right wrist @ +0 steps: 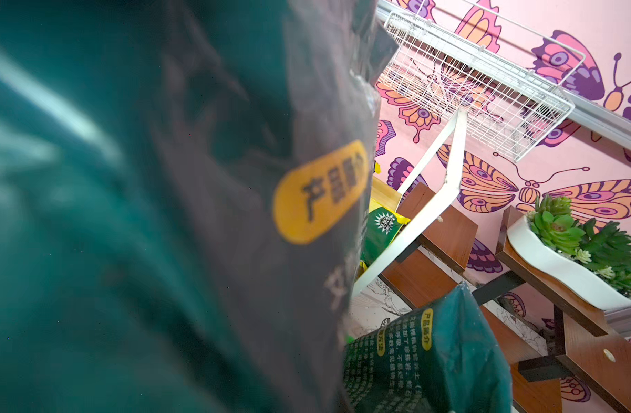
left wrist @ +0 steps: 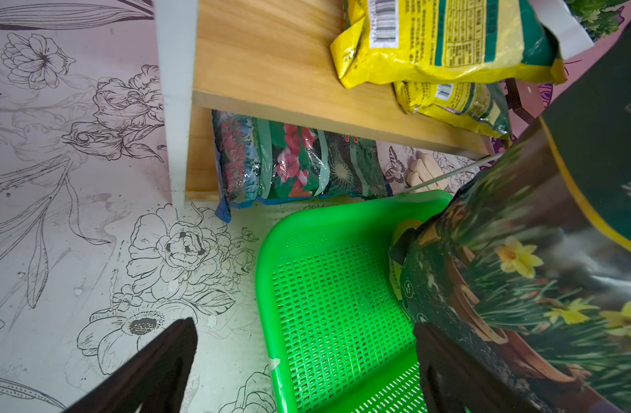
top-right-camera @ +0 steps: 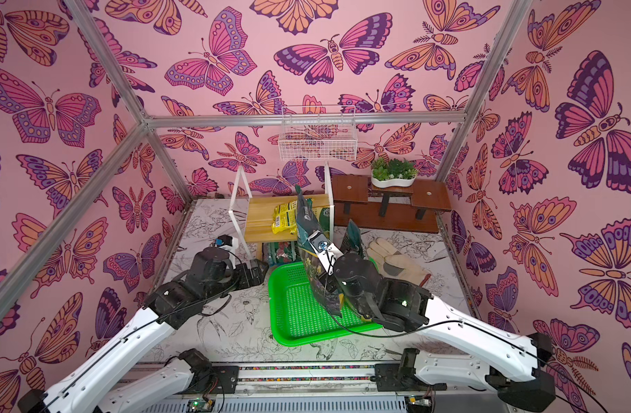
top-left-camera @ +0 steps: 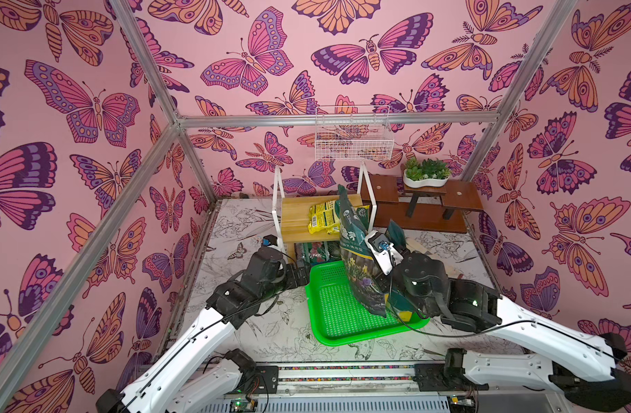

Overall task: Take down the fertilizer bag from the shelf
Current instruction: Place the fertilizer bag in the storage box.

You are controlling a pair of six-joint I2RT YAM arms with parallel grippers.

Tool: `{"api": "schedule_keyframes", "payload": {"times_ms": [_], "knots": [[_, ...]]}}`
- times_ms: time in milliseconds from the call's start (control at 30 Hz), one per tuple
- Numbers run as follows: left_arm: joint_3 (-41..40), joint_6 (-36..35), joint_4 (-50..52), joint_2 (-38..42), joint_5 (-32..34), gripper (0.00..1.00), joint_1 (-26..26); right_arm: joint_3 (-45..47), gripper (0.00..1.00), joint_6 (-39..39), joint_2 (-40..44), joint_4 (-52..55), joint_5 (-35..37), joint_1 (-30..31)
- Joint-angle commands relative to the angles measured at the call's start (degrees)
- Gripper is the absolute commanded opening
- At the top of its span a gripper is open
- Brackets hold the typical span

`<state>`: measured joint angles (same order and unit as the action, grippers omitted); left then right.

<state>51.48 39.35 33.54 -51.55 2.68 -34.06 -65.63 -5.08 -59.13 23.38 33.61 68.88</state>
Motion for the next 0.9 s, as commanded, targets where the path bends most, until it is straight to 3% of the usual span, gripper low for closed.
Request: {"api": "schedule_keyframes", "payload": {"times_ms": [0, 400, 700, 867], "knots": [[-0.51, 0.33, 1.27, -0.44, 1.11, 1.0, -0.73, 0.05, 0.0, 0.91, 3.84, -14.23, 3.81, 0.46], [-0.62, 0.67, 1.24, -1.45, 2.13, 1.0, -1.87, 15.92, 0.0, -0.81, 7.13, -27.67, 6.61, 0.48], [-1.03, 1.02, 1.1, -1.98, 2.68, 1.0, -2.46, 29.55, 0.0, -3.84, 7.81, -44.21, 11.93, 0.46], [-0.84, 0.91, 1.12, -2.06, 3.12, 1.0, -2.46, 33.96, 0.0, -0.32, 8.13, -44.61, 13.44, 0.46]]}}
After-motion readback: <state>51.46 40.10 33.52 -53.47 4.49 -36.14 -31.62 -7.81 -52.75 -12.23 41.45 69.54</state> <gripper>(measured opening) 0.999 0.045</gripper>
